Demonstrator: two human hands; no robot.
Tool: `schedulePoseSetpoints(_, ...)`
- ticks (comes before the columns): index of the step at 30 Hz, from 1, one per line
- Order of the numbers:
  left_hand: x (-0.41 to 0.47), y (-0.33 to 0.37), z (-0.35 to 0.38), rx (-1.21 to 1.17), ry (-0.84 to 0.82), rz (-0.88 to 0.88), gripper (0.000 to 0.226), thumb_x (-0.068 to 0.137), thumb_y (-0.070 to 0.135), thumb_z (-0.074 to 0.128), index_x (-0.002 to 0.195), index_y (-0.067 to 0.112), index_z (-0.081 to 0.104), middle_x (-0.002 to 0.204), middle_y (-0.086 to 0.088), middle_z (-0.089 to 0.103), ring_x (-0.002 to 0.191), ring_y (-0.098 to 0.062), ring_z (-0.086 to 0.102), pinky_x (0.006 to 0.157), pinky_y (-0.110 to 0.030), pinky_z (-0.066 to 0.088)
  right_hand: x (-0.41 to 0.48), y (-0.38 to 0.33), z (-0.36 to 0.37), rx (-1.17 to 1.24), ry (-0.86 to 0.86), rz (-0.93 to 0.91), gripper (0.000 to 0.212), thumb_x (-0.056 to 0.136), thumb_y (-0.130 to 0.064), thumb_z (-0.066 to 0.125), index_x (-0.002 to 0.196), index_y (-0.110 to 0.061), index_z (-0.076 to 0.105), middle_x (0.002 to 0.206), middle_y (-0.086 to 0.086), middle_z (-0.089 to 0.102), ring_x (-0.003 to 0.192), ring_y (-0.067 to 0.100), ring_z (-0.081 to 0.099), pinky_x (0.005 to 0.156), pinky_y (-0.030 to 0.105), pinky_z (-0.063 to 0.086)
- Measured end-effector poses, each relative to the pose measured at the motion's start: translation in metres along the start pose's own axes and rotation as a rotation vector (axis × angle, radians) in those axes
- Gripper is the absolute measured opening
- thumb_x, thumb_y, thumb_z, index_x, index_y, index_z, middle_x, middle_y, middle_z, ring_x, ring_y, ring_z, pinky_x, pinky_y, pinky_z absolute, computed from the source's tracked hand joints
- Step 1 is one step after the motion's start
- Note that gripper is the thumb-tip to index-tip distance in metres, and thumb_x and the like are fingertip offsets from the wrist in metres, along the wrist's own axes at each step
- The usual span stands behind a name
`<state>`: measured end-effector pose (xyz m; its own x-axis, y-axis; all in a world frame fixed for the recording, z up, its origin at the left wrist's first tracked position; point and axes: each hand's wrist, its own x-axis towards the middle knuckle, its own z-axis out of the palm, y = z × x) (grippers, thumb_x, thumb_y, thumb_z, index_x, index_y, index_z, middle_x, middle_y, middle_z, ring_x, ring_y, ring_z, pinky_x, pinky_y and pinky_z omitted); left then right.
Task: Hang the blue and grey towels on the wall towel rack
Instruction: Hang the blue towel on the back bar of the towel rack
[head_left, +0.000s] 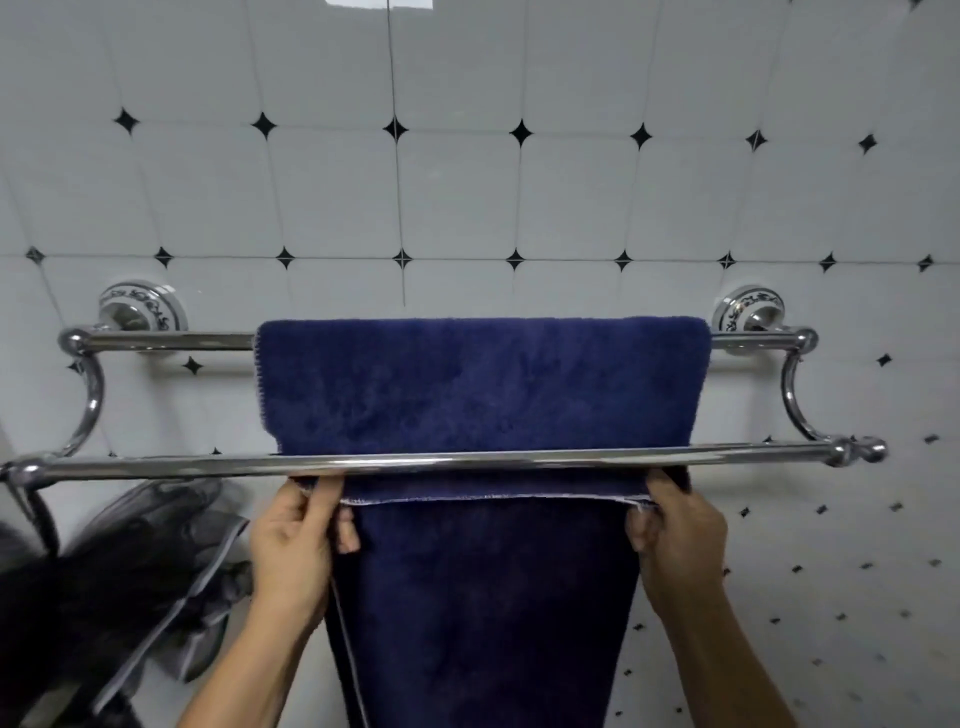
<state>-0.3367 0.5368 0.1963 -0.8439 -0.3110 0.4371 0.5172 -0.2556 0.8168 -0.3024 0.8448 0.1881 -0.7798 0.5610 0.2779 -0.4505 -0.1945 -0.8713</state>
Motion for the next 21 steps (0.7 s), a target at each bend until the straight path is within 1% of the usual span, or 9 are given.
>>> schedulePoseSetpoints(2, -0.014, -0.006, -0.010, 0.050, -0.029, -0.045, 0.027, 0.088, 0.024, 0.059, 0.070, 0.008, 0.047, 0.043, 0.003, 0.051, 0.036, -0.006, 0.044, 0.039, -0.017, 0.038, -0.009, 0.012, -0.017, -0.079, -0.010, 0.040, 0.042, 0.083, -0.024, 0.062, 0.042, -0.017, 0.057, 0.039, 0.005, 0.048, 0.035, 0.016, 0.041, 0.037, 0.024, 0.036)
schedulePoseSetpoints(5, -0.039, -0.017, -0.023, 0.144, -0.013, -0.101, 0.030, 0.095, 0.014, 0.056, 0.069, 0.004, 0.047, 0.044, -0.003, 0.053, 0.035, -0.006, 0.045, 0.039, -0.017, 0.040, -0.024, 0.032, -0.040, -0.165, -0.048, 0.104, 0.045, 0.091, -0.022, 0.060, 0.046, -0.018, 0.057, 0.043, 0.005, 0.052, 0.037, 0.016, 0.044, 0.039, 0.025, 0.039)
schedulePoseSetpoints(8, -0.059, -0.034, -0.038, 0.196, 0.001, -0.190, 0.034, 0.094, 0.019, 0.060, 0.065, 0.005, 0.047, 0.044, -0.003, 0.051, 0.037, -0.010, 0.046, 0.040, -0.017, 0.041, -0.040, 0.054, -0.062, -0.268, -0.097, 0.149, 0.049, 0.094, -0.026, 0.058, 0.045, -0.017, 0.058, 0.044, 0.006, 0.053, 0.040, 0.018, 0.045, 0.043, 0.031, 0.040)
schedulePoseSetpoints(11, -0.081, -0.053, -0.054, 0.231, -0.023, -0.293, 0.037, 0.092, 0.024, 0.063, 0.063, 0.006, 0.050, 0.046, -0.008, 0.052, 0.040, -0.015, 0.049, 0.042, -0.019, 0.043, -0.060, 0.074, -0.085, -0.347, -0.093, 0.217, 0.052, 0.092, -0.035, 0.058, 0.044, -0.015, 0.054, 0.047, 0.009, 0.051, 0.043, 0.019, 0.044, 0.045, 0.032, 0.040)
schedulePoseSetpoints(14, -0.109, -0.071, -0.068, 0.254, -0.041, -0.411, 0.036, 0.088, 0.027, 0.065, 0.066, 0.003, 0.053, 0.050, -0.013, 0.053, 0.044, -0.020, 0.050, 0.044, -0.025, 0.045, -0.082, 0.091, -0.107, -0.374, -0.069, 0.287, 0.054, 0.092, -0.037, 0.060, 0.044, -0.015, 0.051, 0.049, 0.010, 0.049, 0.045, 0.019, 0.044, 0.047, 0.033, 0.041)
schedulePoseSetpoints(17, -0.127, -0.087, -0.083, 0.279, -0.031, -0.522, 0.033, 0.090, 0.024, 0.066, 0.071, -0.001, 0.054, 0.055, -0.016, 0.055, 0.045, -0.021, 0.053, 0.045, -0.027, 0.047, -0.102, 0.106, -0.121, -0.381, -0.050, 0.385, 0.055, 0.090, -0.036, 0.062, 0.041, -0.015, 0.046, 0.046, 0.013, 0.044, 0.042, 0.019, 0.042, 0.047, 0.032, 0.040)
schedulePoseSetpoints(18, -0.131, -0.091, -0.088, 0.290, -0.030, -0.553, 0.033, 0.091, 0.022, 0.066, 0.071, -0.001, 0.054, 0.055, -0.017, 0.057, 0.045, -0.021, 0.054, 0.045, -0.026, 0.047, -0.109, 0.111, -0.124, -0.379, -0.026, 0.430, 0.054, 0.091, -0.031, 0.063, 0.042, -0.014, 0.048, 0.045, 0.014, 0.044, 0.040, 0.019, 0.042, 0.048, 0.032, 0.040)
schedulePoseSetpoints(19, -0.134, -0.095, -0.094, 0.295, -0.032, -0.584, 0.033, 0.092, 0.020, 0.066, 0.070, -0.001, 0.053, 0.054, -0.017, 0.058, 0.044, -0.021, 0.055, 0.044, -0.026, 0.047, -0.115, 0.115, -0.127, -0.377, -0.008, 0.470, 0.051, 0.092, -0.027, 0.063, 0.046, -0.007, 0.053, 0.046, 0.016, 0.046, 0.039, 0.019, 0.043, 0.049, 0.032, 0.040)
schedulePoseSetpoints(21, -0.142, -0.102, -0.103, 0.288, -0.046, -0.641, 0.030, 0.092, 0.017, 0.065, 0.071, 0.000, 0.052, 0.053, -0.018, 0.058, 0.043, -0.022, 0.056, 0.045, -0.029, 0.047, -0.126, 0.120, -0.131, -0.380, 0.042, 0.522, 0.048, 0.092, -0.023, 0.063, 0.059, 0.012, 0.059, 0.047, 0.019, 0.049, 0.037, 0.020, 0.045, 0.049, 0.031, 0.040)
